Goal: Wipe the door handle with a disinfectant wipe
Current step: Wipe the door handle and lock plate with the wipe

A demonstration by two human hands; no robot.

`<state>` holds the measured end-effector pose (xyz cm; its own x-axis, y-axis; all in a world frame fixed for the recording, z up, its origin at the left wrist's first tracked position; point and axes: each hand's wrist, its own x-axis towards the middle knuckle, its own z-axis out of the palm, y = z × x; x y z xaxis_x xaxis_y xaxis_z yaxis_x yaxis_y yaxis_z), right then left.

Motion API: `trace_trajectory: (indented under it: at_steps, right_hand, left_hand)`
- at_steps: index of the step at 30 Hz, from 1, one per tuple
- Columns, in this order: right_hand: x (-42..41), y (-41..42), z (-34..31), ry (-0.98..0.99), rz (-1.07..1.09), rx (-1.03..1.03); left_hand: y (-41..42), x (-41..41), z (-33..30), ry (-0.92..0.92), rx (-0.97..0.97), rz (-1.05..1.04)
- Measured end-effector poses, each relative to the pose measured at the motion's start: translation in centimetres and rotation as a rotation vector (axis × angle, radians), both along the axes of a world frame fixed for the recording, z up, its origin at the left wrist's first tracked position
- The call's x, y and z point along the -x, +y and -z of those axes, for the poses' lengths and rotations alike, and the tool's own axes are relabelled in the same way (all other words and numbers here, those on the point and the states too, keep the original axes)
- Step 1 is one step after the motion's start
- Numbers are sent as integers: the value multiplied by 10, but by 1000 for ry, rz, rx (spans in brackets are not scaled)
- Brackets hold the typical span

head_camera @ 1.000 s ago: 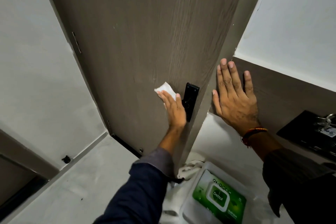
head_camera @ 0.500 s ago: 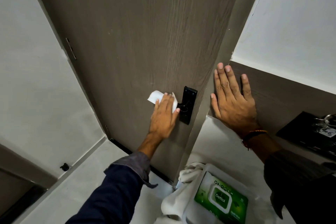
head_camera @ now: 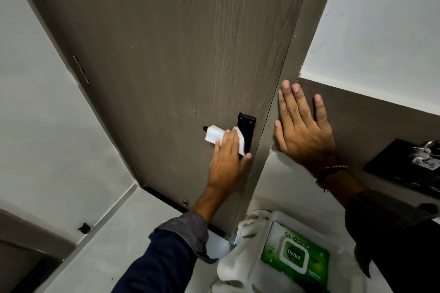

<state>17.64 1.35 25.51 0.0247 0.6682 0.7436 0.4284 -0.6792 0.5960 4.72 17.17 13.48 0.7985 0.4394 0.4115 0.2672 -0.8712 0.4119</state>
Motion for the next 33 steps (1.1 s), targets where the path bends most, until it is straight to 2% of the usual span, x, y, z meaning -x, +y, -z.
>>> trace_trajectory:
  at_steps: [3, 6, 10, 13, 17, 19, 21, 23, 24, 26, 27, 28, 31, 33]
  right_hand:
    - [1, 0, -2, -11, 16, 0]
    - [4, 0, -3, 1, 23, -2]
    - [11, 0, -5, 55, 50, 1]
    - [20, 2, -3, 133, 72, -11]
    - [44, 9, 11, 321, 37, -81]
    - [69, 16, 34, 453, -90, -80]
    - [99, 29, 63, 759, -187, -68]
    - [122, 53, 78, 1261, -126, -236]
    - [131, 69, 81, 1505, -80, -471]
    - [130, 90, 80, 1842, -105, -1019]
    - [126, 96, 79, 1942, -152, -1213]
    - [122, 101, 77, 2015, -193, -1319]
    - [117, 109, 74, 2074, -214, -1341]
    - [122, 109, 67, 2026, -229, -1336]
  left_hand:
    - [5, 3, 0, 21, -108, 106]
    - [47, 15, -6, 70, -165, 57]
    - [49, 16, -14, 80, -68, 19]
    - [26, 15, -6, 6, -8, 159]
    - [59, 28, -7, 26, -139, 274]
    - [73, 33, -11, 43, -151, 283]
    - [70, 32, -14, 42, -112, 324]
    - [67, 28, -17, 56, -148, 383]
    - [70, 28, -19, 58, -173, 433]
    - [77, 28, -19, 85, -165, 494]
    - [80, 29, -19, 115, -123, 522]
    - [84, 29, -19, 145, -93, 548]
    - [89, 25, -21, 274, -39, 613]
    - [97, 29, -30, 253, 47, 670]
